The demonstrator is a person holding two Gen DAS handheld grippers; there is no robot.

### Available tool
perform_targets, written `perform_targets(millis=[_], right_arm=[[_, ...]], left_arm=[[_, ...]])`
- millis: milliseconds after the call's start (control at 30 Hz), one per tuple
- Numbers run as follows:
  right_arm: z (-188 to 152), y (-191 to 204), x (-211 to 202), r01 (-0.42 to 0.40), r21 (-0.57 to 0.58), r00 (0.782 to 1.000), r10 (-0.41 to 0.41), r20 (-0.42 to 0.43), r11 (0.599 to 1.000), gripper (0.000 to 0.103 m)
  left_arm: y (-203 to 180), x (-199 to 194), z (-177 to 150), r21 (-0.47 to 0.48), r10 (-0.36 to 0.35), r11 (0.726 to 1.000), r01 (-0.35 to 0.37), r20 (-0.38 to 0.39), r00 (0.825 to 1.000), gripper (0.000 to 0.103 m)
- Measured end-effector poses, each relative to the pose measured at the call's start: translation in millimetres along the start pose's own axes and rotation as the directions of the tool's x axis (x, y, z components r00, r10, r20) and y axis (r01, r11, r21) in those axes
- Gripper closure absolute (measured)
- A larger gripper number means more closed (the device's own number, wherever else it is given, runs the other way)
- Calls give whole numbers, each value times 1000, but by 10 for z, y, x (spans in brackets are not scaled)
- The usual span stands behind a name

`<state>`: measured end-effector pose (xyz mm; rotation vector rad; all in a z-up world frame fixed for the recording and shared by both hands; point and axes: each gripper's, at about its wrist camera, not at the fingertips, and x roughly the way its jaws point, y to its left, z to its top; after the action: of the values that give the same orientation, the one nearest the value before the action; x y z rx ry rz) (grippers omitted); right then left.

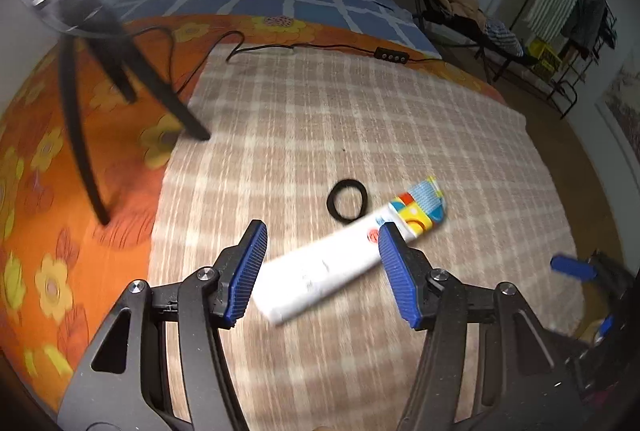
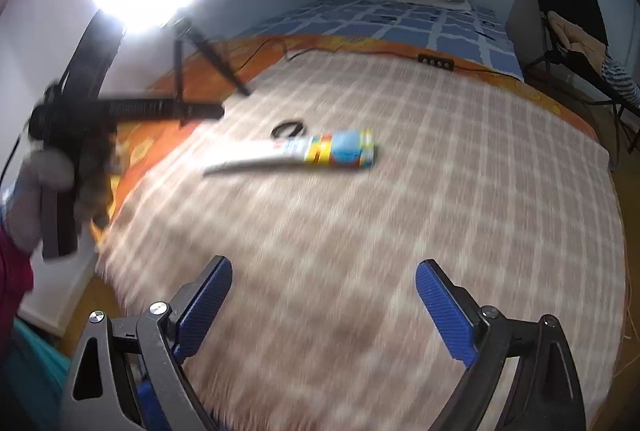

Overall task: Collect trash
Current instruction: 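Move both tools back over the cloth toward the hair tie and drink carton, then grasp the black hair tie with the left tool while the right tool grasps the drink carton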

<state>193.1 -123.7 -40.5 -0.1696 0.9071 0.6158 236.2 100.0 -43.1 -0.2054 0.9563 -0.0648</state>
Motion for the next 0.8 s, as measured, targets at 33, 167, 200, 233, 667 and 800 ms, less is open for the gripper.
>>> perform_targets(millis=[33, 167, 200, 233, 667, 800], right_arm=[[91, -23, 64, -3, 7, 1000, 3, -2, 1000, 11], [346, -123, 287, -15, 40, 1000, 16, -21, 999, 19], [393, -166, 340, -23, 63, 999, 25, -29, 998, 21], [428, -232, 402, -40, 103, 998, 45, -41, 994, 23], [448, -447, 1046, -188, 413, 967, 241, -80, 891, 43], [542, -420, 1131, -174, 430, 975, 217, -52, 886, 44]], left_arm=[[-18, 47, 31, 13, 0, 1000, 0, -3, 1000, 50], [-129, 261, 129, 76, -2, 997, 5, -38, 999, 67], [-159, 324, 148, 93, 1, 996, 4, -51, 999, 71], [-179, 372, 162, 103, 1, 995, 5, -60, 998, 78], [-173, 859, 212, 151, 41, 988, -20, -136, 990, 85], [-184, 899, 228, 174, 62, 984, -41, -122, 991, 90]])
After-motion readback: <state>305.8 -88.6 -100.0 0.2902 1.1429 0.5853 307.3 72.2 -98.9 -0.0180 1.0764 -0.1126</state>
